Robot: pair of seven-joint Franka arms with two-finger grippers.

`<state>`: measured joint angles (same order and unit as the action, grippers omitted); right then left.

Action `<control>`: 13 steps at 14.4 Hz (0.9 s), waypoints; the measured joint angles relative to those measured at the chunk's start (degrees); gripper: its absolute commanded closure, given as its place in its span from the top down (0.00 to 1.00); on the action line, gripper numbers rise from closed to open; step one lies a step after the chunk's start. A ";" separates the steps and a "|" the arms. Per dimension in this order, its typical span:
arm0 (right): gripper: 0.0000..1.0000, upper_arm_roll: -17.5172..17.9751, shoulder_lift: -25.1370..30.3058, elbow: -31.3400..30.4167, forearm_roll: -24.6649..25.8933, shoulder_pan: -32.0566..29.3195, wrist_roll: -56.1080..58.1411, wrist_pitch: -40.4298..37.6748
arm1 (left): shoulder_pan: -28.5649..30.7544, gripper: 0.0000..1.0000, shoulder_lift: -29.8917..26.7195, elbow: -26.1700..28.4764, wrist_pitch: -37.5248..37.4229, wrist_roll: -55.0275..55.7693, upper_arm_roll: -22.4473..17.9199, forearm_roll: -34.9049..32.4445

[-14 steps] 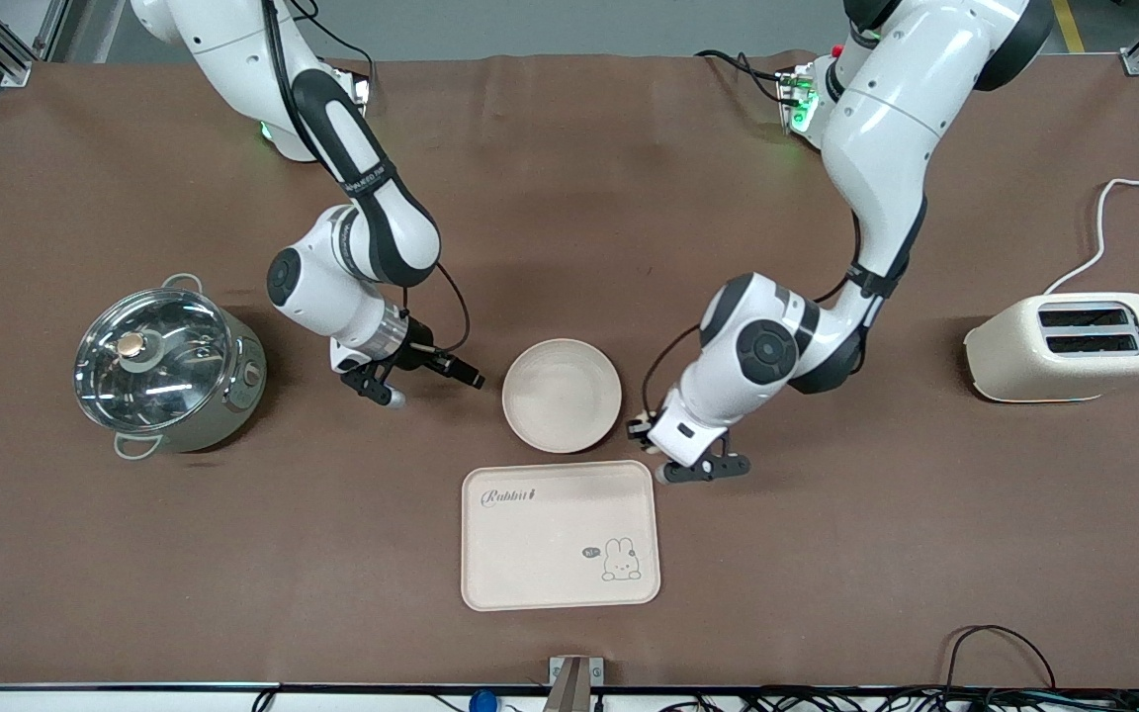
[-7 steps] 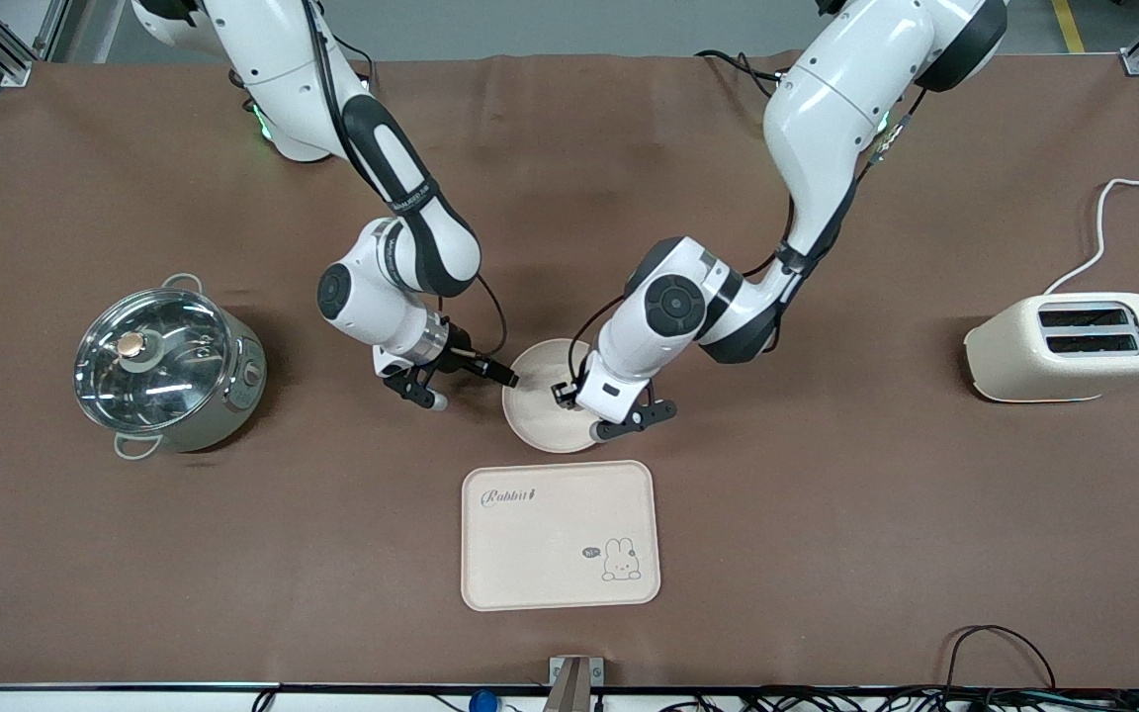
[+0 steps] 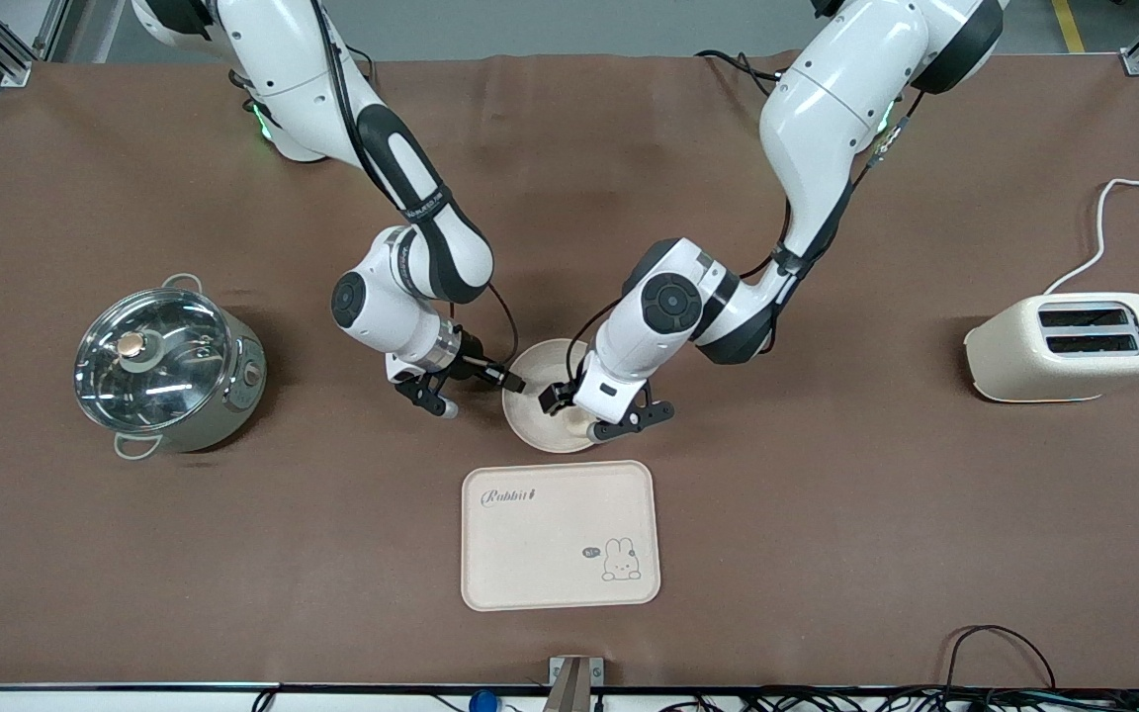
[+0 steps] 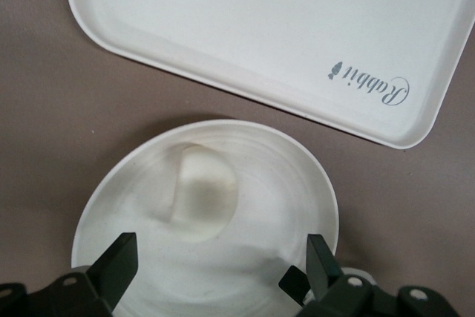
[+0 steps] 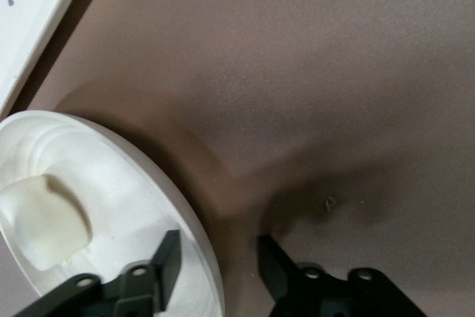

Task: Place bun in plate and plate on tray
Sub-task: 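Open the left gripper and withdraw while the right gripper grips the plate, then carry the plate with the bun over the tray with the right gripper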

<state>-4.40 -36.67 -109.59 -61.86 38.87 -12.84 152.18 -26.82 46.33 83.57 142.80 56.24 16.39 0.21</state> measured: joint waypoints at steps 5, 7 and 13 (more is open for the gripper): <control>0.01 0.01 -1.43 2.02 -0.03 0.45 -1.09 0.00 | 6.31 1.00 -5.68 -2.78 -15.64 -18.13 -1.58 -9.20; 0.00 0.04 -1.37 2.61 -0.05 0.59 -1.21 -0.23 | 11.35 1.00 -11.93 -3.46 -24.41 -28.70 -1.67 -9.69; 0.00 0.02 -1.06 3.09 -0.05 0.73 -1.21 -0.14 | 23.53 1.00 -29.57 -6.53 -48.66 -46.79 -1.87 -8.84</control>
<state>-4.39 -37.73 -106.50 -61.92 39.59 -14.05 152.04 -3.29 16.76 77.04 94.14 9.45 14.53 -8.64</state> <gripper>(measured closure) 0.912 0.000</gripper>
